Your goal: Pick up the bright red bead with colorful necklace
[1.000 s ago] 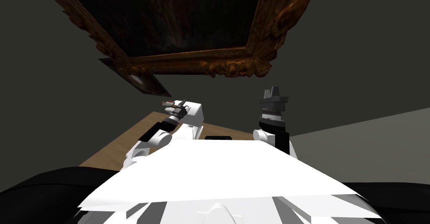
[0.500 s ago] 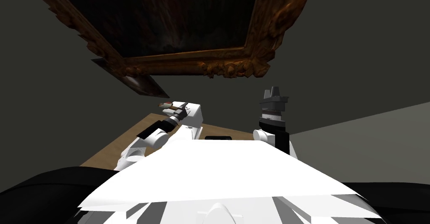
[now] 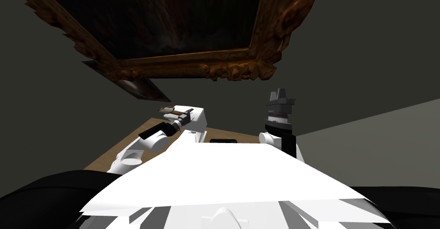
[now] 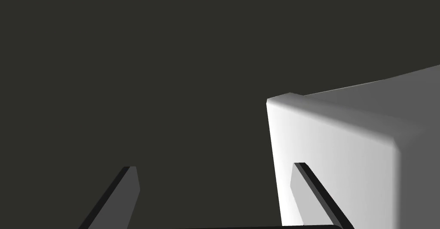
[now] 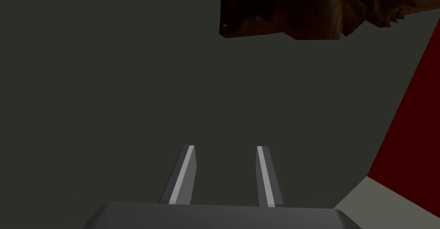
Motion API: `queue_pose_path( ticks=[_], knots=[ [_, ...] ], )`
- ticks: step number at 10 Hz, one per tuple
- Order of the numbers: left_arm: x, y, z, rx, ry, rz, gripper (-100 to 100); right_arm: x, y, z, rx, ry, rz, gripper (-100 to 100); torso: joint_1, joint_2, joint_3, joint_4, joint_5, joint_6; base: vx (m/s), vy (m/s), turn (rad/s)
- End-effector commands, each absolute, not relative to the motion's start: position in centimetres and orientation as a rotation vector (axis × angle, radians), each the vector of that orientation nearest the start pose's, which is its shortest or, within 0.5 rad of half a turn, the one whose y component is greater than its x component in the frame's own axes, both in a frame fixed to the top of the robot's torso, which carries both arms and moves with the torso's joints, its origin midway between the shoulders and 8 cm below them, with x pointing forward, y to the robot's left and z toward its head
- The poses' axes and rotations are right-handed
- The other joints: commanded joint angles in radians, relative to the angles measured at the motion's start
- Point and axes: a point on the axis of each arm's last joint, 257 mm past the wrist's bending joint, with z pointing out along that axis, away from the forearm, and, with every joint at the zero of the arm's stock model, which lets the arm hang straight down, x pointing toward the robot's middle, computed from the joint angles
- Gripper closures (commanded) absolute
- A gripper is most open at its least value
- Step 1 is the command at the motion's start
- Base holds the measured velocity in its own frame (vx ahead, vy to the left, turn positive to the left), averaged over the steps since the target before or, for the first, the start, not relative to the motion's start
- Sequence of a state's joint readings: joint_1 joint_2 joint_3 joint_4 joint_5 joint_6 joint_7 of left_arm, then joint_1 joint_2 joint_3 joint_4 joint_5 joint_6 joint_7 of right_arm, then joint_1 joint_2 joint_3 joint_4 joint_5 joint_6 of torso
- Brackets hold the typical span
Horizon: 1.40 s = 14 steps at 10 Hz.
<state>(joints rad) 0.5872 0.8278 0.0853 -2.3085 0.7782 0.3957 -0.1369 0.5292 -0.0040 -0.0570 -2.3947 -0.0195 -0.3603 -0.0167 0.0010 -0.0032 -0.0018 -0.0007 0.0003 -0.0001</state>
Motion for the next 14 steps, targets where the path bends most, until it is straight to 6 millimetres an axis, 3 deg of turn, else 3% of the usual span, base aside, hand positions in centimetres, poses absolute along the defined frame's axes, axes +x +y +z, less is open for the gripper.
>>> queue_pose_path(
  ticks=[1, 9, 14],
  knots=[
    [36.7, 30.5, -20.5, -1.171, 1.834, -1.049, -100, 33.8, -30.1, 4.1, 0.706, 0.630, 1.252, 0, 0.000, 0.000, 0.000, 0.000, 0.000, 0.000, 0.043, 0.013, -0.041],
    [32.7, 33.9, -26.0, -1.246, 2.124, -0.787, -100, 33.8, -30.1, 4.1, 0.706, 0.630, 1.252, 0, 0.001, -0.001, -0.001, 0.000, 0.000, 0.000, 0.056, 0.025, -0.057],
    [29.4, 37.1, -28.7, -1.286, 2.294, -0.573, -100, 33.7, -30.1, 4.1, 0.706, 0.630, 1.252, 0, 0.001, -0.001, -0.001, 0.000, 0.001, 0.000, 0.066, 0.034, -0.056]
  ],
)
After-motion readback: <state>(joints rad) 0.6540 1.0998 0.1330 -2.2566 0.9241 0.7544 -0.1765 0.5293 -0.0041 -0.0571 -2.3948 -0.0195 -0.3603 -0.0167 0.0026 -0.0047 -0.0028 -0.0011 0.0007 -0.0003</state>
